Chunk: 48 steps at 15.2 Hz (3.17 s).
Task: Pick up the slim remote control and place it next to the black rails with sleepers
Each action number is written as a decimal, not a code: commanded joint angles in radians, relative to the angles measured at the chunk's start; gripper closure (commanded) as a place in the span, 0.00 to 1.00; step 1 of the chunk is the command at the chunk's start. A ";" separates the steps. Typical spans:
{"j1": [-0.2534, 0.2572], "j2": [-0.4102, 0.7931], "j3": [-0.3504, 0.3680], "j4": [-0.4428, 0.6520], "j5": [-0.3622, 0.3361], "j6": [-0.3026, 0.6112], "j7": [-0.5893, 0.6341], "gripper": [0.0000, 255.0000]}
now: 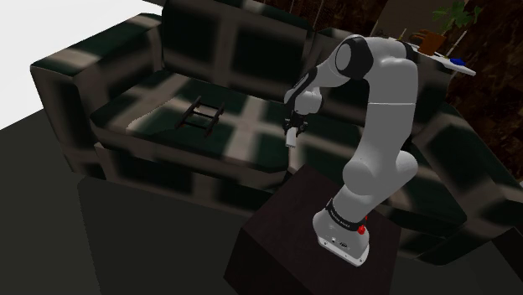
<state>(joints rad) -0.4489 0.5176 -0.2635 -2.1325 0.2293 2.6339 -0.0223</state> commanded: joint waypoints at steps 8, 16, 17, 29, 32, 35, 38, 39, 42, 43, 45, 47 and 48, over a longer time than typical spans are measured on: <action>0.021 -0.071 -0.027 -0.012 -0.032 -0.059 0.021 1.00; 0.044 -0.161 -0.057 -0.015 -0.077 -0.142 0.051 1.00; 0.046 -0.172 -0.060 -0.015 -0.082 -0.153 0.054 1.00; 0.115 -0.295 -0.066 -0.047 -0.151 -0.237 0.166 1.00; 0.165 -0.324 -0.045 -0.083 -0.171 -0.227 0.249 1.00; 0.213 -0.345 -0.020 -0.110 -0.186 -0.220 0.331 1.00; 0.260 -0.358 0.006 -0.125 -0.199 -0.217 0.413 1.00; 0.275 -0.361 0.016 -0.128 -0.202 -0.217 0.440 1.00; 0.320 -0.364 0.045 -0.130 -0.210 -0.218 0.519 1.00; 0.335 -0.363 0.055 -0.128 -0.212 -0.220 0.546 1.00; 0.364 -0.359 0.074 -0.121 -0.215 -0.223 0.597 1.00; 0.394 -0.351 0.094 -0.110 -0.218 -0.228 0.648 1.00; 0.408 -0.346 0.104 -0.102 -0.219 -0.231 0.673 1.00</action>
<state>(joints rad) -0.0554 0.1677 -0.1694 -2.2343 0.0110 2.3993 0.6241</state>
